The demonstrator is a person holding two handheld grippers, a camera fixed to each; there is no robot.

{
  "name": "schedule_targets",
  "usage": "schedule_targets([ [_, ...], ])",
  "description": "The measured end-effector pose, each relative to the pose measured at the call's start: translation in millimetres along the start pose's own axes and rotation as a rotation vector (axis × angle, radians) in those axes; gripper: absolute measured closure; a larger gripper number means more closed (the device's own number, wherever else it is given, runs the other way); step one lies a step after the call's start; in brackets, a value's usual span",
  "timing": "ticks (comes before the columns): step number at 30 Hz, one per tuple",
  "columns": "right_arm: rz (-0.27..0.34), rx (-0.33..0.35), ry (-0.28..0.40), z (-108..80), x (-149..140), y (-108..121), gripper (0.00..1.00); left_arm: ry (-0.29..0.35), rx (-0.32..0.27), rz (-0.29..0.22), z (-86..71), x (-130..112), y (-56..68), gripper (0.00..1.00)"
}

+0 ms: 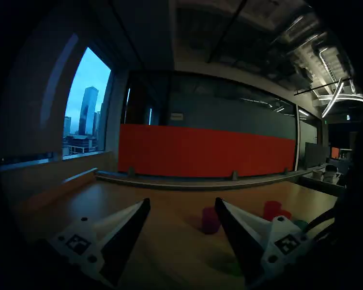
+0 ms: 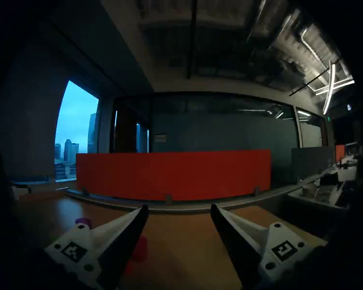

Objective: Pour water

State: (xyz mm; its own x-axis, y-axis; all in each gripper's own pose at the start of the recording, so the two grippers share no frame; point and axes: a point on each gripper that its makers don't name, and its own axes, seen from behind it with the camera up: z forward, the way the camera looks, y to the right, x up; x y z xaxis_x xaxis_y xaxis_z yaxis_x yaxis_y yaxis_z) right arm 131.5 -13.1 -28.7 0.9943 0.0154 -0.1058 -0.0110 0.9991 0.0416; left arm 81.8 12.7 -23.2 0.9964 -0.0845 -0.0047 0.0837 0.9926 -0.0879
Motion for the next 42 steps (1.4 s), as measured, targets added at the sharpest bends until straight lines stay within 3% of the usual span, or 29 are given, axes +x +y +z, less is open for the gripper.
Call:
schedule_targets([
  [9, -0.025, -0.043, -0.006, 0.7, -2.1, 12.3, 0.01, 0.032, 0.044, 0.000, 5.5, -7.6, -10.2, 0.01],
  [15, -0.020, -0.067, -0.031, -1.6, -11.2, 22.4, 0.01, 0.032, 0.070, 0.027, 8.4, -17.9, -12.2, 0.01],
  [42, -0.029, -0.063, -0.069, 2.9, -25.4, 14.4, 0.00, 0.002, 0.085, 0.040, 17.5, -67.8, -22.4, 0.01],
])
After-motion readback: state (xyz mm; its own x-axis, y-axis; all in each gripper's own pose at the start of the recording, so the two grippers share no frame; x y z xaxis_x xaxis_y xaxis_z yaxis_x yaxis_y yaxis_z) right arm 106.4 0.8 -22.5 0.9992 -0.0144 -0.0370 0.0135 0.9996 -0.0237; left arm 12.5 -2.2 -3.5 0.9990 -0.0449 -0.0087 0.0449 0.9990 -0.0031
